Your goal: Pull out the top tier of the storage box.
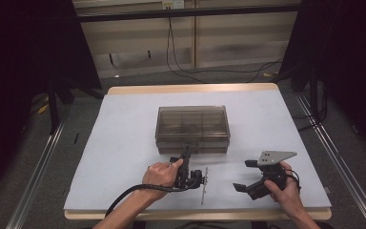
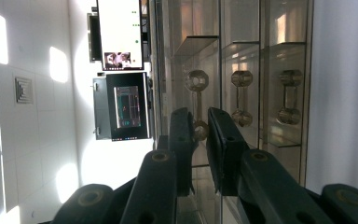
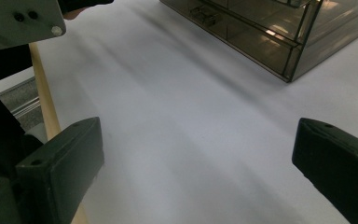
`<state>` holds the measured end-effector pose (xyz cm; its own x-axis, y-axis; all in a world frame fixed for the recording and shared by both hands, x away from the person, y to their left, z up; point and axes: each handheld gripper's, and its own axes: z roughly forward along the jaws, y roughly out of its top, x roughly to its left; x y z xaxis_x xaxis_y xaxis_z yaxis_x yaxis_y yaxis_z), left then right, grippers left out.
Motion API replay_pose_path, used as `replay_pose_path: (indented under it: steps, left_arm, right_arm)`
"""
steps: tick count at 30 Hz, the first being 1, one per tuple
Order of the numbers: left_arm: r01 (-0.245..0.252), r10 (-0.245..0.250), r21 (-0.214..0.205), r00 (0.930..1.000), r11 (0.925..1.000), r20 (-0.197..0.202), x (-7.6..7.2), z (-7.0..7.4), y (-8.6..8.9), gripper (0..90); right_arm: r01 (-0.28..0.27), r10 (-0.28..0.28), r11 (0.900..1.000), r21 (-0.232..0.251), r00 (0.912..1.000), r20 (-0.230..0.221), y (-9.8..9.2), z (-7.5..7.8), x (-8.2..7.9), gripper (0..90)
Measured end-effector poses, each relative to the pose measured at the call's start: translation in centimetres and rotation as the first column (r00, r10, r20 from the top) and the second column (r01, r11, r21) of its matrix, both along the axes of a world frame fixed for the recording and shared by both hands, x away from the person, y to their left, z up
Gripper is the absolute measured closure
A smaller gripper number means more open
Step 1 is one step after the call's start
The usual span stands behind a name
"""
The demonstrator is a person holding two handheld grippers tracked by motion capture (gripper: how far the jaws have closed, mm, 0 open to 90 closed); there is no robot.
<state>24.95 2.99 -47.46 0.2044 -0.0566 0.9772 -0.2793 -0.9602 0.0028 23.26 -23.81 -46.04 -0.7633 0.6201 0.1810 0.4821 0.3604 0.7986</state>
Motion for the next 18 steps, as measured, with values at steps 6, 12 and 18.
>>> replay_pose_path:
  steps: [6, 12, 18]
  left_arm:
    - [0.009, -0.009, -0.008, 0.9999, 0.9999, 0.006, -0.04, 0.05, 0.01, 80.9]
    - [0.014, -0.014, -0.017, 0.9999, 0.9998, -0.005, -0.12, 0.2, 0.12, 80.8]
    - [0.015, -0.016, -0.036, 0.9996, 0.9992, -0.025, -0.33, 0.13, 0.34, 80.6]
  right_arm:
    - [0.001, -0.001, 1.0, 0.0, 1.0, 0.001, 0.0, -0.01, 0.02, 1.9]
    - [0.001, -0.001, 1.0, 0.0, 1.0, 0.001, 0.0, -0.01, 0.03, 1.8]
    - [0.003, -0.003, 1.0, 0.001, 1.0, 0.001, -0.03, 0.01, -0.01, 1.9]
